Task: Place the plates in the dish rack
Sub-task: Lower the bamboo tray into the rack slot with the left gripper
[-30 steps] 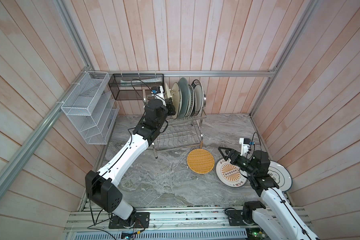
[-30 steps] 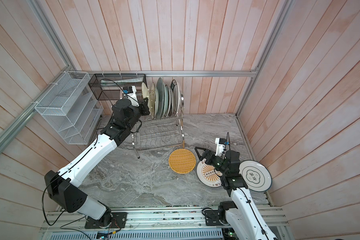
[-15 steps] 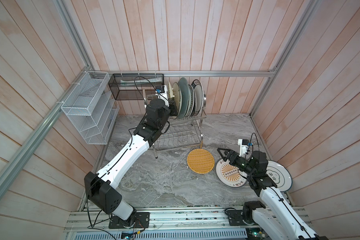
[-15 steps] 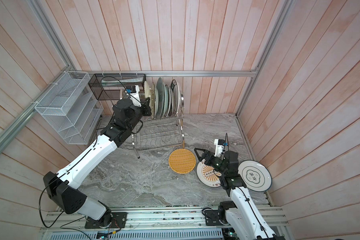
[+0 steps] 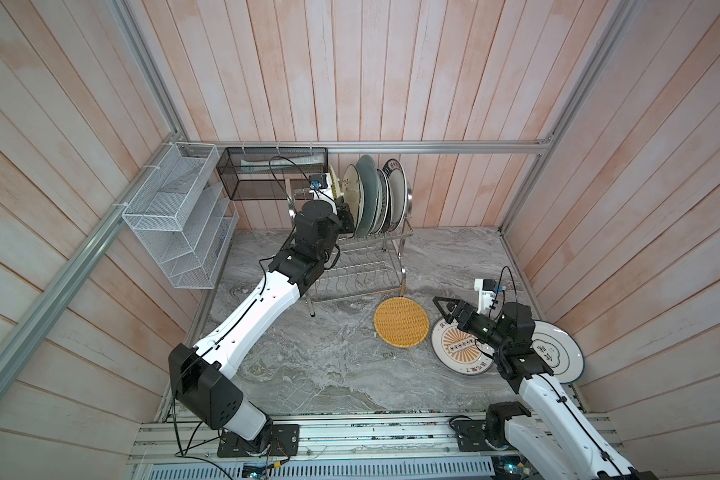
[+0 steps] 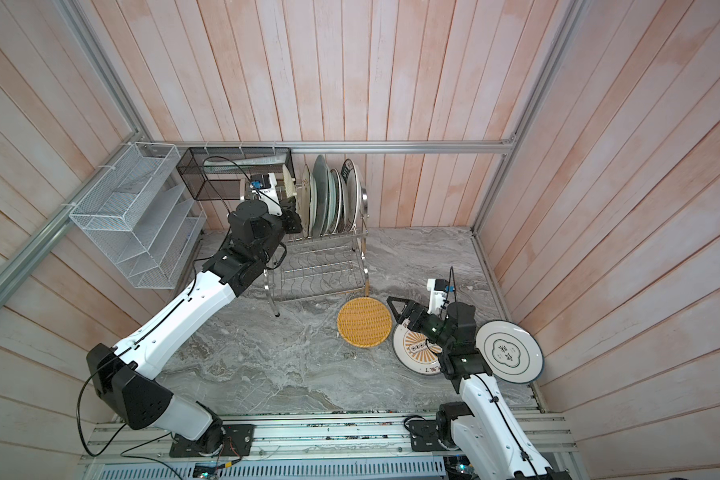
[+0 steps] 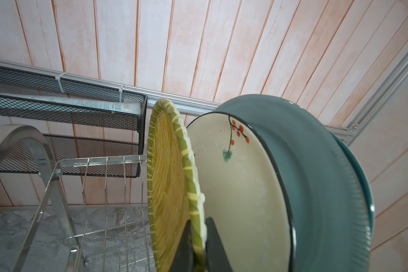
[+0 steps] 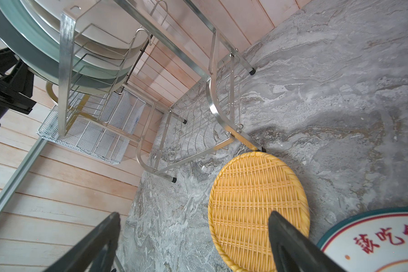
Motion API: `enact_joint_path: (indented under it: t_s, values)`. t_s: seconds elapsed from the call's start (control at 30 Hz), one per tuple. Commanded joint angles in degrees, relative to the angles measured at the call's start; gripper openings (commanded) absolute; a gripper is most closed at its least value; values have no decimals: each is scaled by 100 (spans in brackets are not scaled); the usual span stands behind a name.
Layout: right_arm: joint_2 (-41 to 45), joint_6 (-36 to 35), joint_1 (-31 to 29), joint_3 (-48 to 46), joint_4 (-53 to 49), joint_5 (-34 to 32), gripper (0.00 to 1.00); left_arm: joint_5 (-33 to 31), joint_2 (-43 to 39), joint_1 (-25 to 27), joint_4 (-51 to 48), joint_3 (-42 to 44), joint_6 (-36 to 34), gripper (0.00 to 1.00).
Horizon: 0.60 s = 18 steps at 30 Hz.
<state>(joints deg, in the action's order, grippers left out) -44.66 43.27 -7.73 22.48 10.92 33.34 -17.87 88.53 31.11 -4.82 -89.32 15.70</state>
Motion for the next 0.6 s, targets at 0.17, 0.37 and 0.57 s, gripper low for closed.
enact_joint_path:
  t_s: [0.17, 0.37, 0.57]
  values:
    - [39, -29, -24, -44, 52, 54, 98, 208, -104, -114, 160, 167, 177, 0]
    - [38, -55, -29, -32, 14, 19, 98, 265, 14, -110, 46, 117, 124, 0]
    - [37, -55, -28, -39, -7, 14, 98, 218, 178, -49, -135, -56, -30, 12]
